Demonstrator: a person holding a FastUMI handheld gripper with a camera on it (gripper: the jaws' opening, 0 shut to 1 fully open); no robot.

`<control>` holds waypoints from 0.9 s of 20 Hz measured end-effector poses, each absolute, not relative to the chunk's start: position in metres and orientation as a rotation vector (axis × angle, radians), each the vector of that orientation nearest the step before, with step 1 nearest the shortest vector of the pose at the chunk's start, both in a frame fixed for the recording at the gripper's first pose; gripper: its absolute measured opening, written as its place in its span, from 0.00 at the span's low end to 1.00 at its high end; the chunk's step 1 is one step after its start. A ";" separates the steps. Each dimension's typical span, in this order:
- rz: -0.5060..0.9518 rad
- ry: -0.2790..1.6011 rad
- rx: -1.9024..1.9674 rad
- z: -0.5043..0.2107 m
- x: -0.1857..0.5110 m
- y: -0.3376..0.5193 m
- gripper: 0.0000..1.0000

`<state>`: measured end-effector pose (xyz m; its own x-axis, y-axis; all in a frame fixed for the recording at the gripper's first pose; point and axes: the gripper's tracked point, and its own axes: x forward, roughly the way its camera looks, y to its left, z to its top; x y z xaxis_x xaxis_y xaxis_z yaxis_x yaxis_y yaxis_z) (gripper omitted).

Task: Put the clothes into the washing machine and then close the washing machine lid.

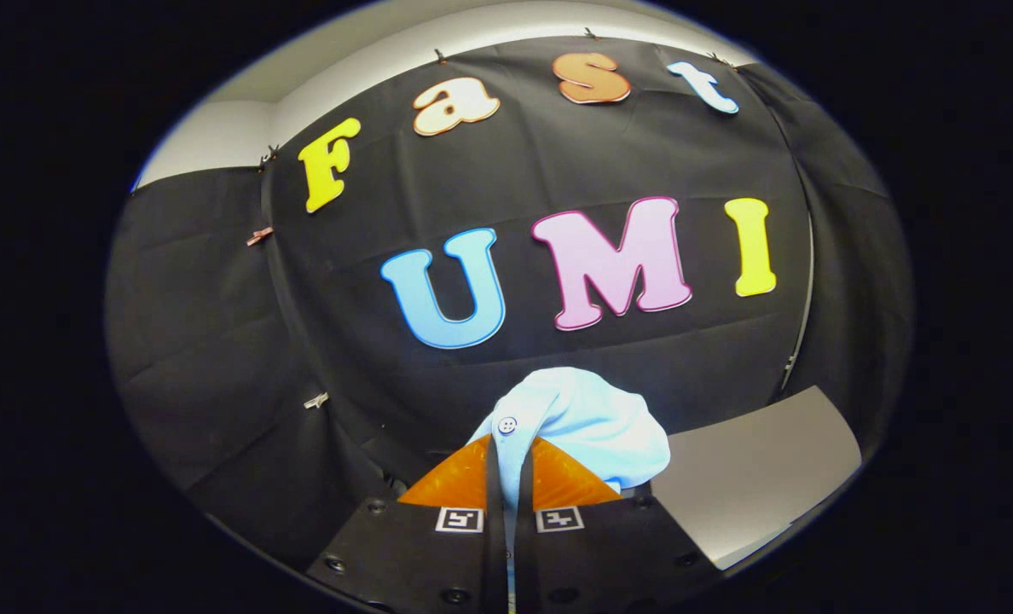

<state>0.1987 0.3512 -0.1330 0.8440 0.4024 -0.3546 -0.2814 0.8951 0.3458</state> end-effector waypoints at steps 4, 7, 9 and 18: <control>0.394 0.489 0.269 -0.168 0.202 0.386 0.08; 0.404 0.541 0.238 -0.204 0.206 0.407 0.08; 0.401 0.580 0.217 -0.228 0.209 0.417 0.08; 0.377 0.765 0.126 -0.339 0.218 0.450 0.08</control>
<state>0.2176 0.4503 -0.3390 0.6587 0.3767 -0.6513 -0.2865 0.9260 0.2459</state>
